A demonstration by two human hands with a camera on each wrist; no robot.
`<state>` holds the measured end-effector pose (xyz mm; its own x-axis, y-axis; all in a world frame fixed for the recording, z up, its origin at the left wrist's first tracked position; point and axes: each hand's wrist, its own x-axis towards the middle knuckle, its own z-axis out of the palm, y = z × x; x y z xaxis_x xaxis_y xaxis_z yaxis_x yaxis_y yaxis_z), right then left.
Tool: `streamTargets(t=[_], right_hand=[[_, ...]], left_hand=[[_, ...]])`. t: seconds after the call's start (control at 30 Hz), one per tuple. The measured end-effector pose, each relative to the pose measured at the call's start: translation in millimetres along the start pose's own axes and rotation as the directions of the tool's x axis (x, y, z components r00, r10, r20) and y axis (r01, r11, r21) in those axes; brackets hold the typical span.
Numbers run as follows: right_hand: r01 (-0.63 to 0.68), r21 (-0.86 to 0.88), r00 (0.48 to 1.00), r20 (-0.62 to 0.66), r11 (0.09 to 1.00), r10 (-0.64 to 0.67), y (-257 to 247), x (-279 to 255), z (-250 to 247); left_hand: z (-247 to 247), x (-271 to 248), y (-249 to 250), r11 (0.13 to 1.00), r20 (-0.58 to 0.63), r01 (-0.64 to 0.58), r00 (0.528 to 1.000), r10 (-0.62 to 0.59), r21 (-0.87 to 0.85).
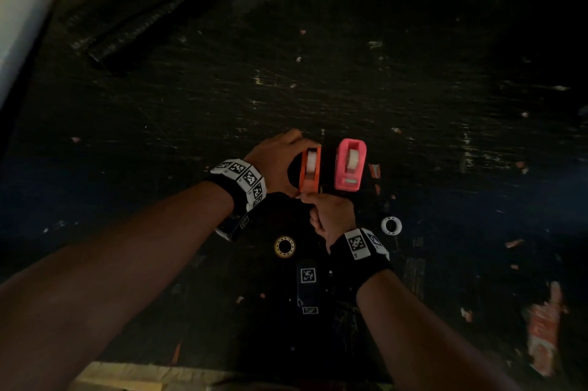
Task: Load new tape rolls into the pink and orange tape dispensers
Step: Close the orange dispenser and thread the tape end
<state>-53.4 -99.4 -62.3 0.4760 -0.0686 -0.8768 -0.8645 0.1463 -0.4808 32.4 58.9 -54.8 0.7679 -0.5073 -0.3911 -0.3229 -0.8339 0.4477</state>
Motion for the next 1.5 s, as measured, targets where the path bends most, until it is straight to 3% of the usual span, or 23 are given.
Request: streamTargets(t=[0.1,0.27,0.5,0.63,0.83,0.93,1.03,1.1,1.23,1.3,1.4,1.5], right_hand=[[0.050,-0.004,0.999,0.004,0.999,-0.050,6.2,2.0,-2.3],[0.107,-0.079,0.988,-0.099,0.991,-0.115,18.5,16.2,-1.2],[0.157,-0.074,0.985,-0.067,0.985,-0.161,19.2,24.6,-0.5],[0.185,-0.232,0.968,-0.126,0.955,-0.218,13.2,18.6,-4.9],[0.259,-0.466,0.919,-0.151,0.846,-0.364,3.0,1.4,-17.5],[0.310,-0.648,0.875,-0.091,0.696,-0.475,2.3,-9.5,-30.3],[0.317,-0.786,0.791,-0.090,0.531,-0.605,10.4,-23.3,-56.9],[0.298,-0.837,0.732,-0.108,0.459,-0.673,18.2,-30.1,-79.7],[0.259,-0.872,0.646,-0.164,0.416,-0.746,34.1,-34.0,-124.4],[0.247,-0.885,0.652,-0.149,0.395,-0.743,40.2,-34.0,-139.4],[0.231,-0.898,0.724,-0.098,0.375,-0.683,42.9,-30.8,-150.2],[0.279,-0.894,0.727,-0.043,0.352,-0.686,44.0,-28.0,-146.7]], left_hand=[[-0.1,-0.2,-0.7,1.000,-0.005,-0.001,1.000,0.001,0.009],[0.3,1.3,-0.7,1.000,0.005,0.003,1.000,-0.003,0.007],[0.9,0.9,-0.7,1.000,0.004,0.007,1.000,-0.007,0.001],[1.0,1.1,0.3,1.000,-0.003,0.023,1.000,-0.023,-0.011],[2.9,-0.2,1.6,1.000,-0.022,0.023,0.999,-0.024,-0.020],[6.9,-5.8,1.1,0.999,-0.025,0.034,0.999,-0.035,-0.024],[11.2,-19.9,4.8,0.991,-0.048,0.094,0.994,-0.099,-0.098],[16.1,-35.4,8.1,0.975,-0.124,0.161,0.976,-0.181,-0.154],[41.4,-78.5,15.5,0.942,-0.330,0.212,0.897,-0.294,-0.260],[59.4,-99.4,23.4,0.939,-0.334,0.197,0.897,-0.289,-0.282],[86.8,-122.2,38.6,0.948,-0.232,0.167,0.945,-0.233,-0.272],[104.0,-131.0,46.0,0.963,-0.167,0.137,0.970,-0.178,-0.230]])
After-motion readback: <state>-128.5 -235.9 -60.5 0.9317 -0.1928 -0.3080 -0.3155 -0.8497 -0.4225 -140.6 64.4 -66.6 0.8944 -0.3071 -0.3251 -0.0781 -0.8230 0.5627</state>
